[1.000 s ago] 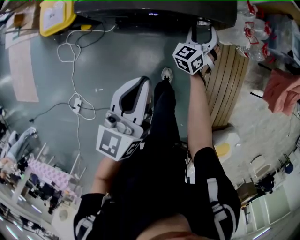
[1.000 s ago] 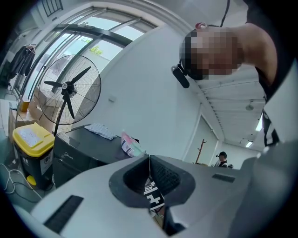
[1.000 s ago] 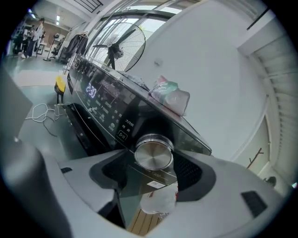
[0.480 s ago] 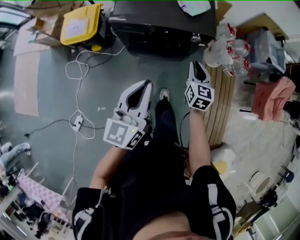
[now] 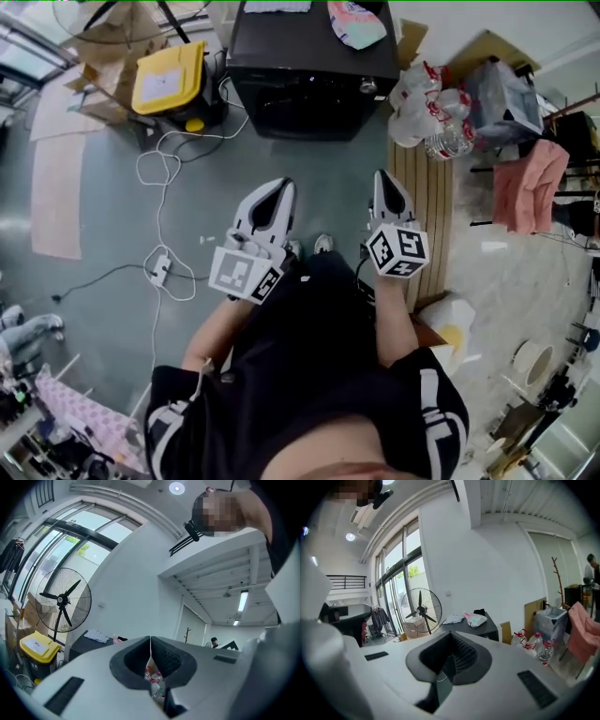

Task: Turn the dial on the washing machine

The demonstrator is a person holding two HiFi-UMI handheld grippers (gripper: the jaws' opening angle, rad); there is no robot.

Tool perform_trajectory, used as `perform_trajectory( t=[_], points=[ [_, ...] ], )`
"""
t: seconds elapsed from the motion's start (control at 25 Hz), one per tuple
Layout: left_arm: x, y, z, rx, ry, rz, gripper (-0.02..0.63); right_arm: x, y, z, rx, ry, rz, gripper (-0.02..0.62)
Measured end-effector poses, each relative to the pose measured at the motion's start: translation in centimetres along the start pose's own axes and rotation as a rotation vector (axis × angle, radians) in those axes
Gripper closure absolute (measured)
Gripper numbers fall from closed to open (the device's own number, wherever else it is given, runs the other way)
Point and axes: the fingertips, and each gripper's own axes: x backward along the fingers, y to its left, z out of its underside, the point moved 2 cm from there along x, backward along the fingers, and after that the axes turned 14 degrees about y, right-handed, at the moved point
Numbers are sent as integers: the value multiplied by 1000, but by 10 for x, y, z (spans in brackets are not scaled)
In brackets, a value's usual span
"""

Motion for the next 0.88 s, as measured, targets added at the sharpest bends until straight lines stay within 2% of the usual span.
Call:
perform_trajectory(
  t=[0.2,0.36,0.88],
  points=[
    [20,-16,0,7,-15,-25,581,48,22,6,25,-16,-34,569],
    [15,-29,5,-8,1,-28,581,66,22,1,33,-39,-53,569],
    [0,-46,2,-41,10,-25,581,73,11,-8,61,-41,-36,571]
  ],
)
